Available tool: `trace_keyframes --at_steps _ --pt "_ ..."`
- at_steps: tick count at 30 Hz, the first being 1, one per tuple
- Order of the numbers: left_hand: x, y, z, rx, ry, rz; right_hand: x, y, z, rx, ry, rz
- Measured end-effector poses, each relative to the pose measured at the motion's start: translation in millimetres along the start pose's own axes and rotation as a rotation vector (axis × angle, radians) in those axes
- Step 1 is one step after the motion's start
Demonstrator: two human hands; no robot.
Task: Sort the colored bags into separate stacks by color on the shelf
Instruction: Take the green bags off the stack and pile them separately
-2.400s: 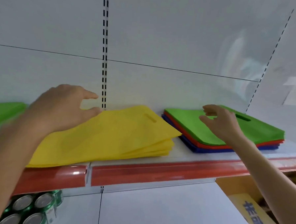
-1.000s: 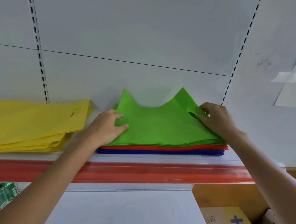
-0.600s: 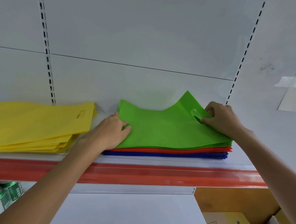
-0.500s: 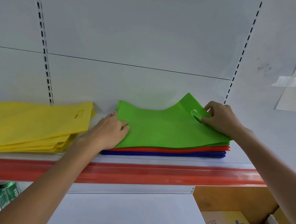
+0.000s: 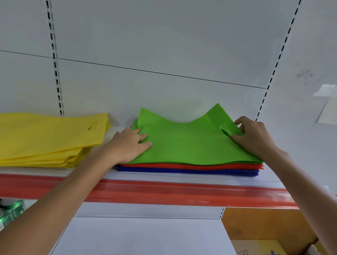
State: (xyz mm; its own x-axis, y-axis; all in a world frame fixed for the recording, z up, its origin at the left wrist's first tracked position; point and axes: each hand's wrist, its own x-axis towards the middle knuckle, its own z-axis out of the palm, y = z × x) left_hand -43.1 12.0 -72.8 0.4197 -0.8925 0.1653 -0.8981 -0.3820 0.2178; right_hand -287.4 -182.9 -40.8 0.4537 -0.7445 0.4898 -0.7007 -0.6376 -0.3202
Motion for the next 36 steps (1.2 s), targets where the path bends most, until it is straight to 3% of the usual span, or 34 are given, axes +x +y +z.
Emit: trace_keyframes --at_steps 4,7,15,26,36 --pt "-2.5 2.5 -3.6 0.084 0.12 0.039 2.4 -2.2 -4.1 -0.053 -0.029 -0.012" --pt "-3.6 5.3 -5.8 0.139 0.1 0.062 4.5 -5.1 -7.5 -0.076 -0.051 -0.01" --pt "0.6 17.6 -23.8 -0.161 0.128 -0.104 7.8 -10.4 -5.2 -0.094 -0.056 0.017" --pt "-14.6 5.1 -38.5 -0.213 0.263 0.029 6.0 -24.4 -19.7 -0.018 0.039 -0.006" --pt "-42.6 -49.5 -106.9 -0.274 0.397 0.106 5.8 -99.6 -41.3 0.054 0.179 -0.012"
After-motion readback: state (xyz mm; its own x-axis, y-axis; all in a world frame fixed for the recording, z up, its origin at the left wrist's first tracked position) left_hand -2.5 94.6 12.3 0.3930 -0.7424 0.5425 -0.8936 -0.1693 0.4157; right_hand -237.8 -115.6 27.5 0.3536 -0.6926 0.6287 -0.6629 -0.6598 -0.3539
